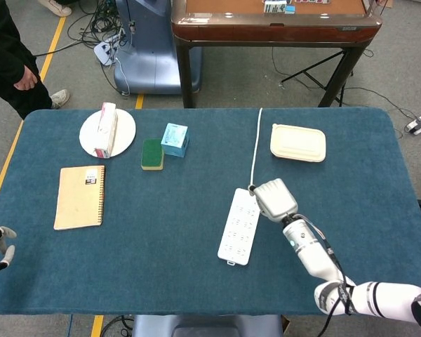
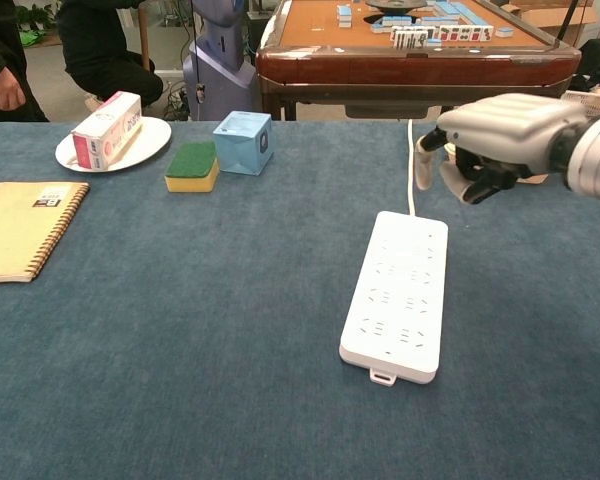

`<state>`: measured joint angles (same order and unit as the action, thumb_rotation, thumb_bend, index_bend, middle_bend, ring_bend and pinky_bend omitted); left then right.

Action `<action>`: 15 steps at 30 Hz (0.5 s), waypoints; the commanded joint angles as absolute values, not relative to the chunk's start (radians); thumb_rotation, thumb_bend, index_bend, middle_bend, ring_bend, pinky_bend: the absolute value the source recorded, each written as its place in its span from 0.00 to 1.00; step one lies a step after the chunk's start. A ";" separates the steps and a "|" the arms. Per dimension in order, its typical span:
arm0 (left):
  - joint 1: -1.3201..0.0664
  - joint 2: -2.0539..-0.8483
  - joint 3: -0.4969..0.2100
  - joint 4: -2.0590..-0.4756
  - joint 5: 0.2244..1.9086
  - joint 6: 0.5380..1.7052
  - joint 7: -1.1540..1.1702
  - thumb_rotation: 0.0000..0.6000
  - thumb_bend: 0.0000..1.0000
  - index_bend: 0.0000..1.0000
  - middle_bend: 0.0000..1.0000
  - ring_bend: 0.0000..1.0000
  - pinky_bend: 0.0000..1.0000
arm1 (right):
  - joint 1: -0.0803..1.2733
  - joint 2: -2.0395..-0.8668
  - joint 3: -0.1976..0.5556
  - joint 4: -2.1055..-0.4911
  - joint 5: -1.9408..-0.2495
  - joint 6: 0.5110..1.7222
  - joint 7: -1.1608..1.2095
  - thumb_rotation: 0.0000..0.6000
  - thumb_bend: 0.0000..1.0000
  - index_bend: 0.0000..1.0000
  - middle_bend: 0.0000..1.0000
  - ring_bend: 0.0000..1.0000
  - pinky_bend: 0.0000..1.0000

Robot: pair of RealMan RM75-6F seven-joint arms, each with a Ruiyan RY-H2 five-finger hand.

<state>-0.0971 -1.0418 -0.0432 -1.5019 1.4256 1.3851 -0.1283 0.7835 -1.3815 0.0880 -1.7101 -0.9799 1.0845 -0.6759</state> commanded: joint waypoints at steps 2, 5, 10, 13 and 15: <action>-0.097 -1.046 -0.043 -1.500 1.429 1.389 -0.127 1.00 0.43 0.53 0.64 0.52 0.72 | 0.723 -1.310 0.049 -1.774 -1.035 1.165 -0.693 1.00 0.66 0.39 0.77 0.95 0.99; -0.097 -1.049 -0.042 -1.498 1.435 1.395 -0.126 1.00 0.43 0.53 0.64 0.52 0.72 | 0.666 -1.267 0.015 -1.792 -1.094 1.236 -0.678 1.00 0.61 0.39 0.64 0.81 0.89; -0.096 -1.059 -0.043 -1.496 1.451 1.413 -0.124 1.00 0.43 0.52 0.64 0.52 0.72 | 0.549 -1.214 -0.044 -1.763 -1.226 1.367 -0.592 1.00 0.57 0.39 0.51 0.60 0.71; -0.094 -1.064 -0.041 -1.496 1.464 1.426 -0.119 1.00 0.43 0.51 0.63 0.52 0.72 | 0.476 -1.192 -0.067 -1.733 -1.298 1.454 -0.523 1.00 0.56 0.39 0.47 0.52 0.61; -0.093 -1.066 -0.038 -1.499 1.474 1.433 -0.113 1.00 0.43 0.51 0.62 0.52 0.72 | 0.432 -1.186 -0.075 -1.712 -1.332 1.510 -0.488 1.00 0.56 0.39 0.47 0.51 0.59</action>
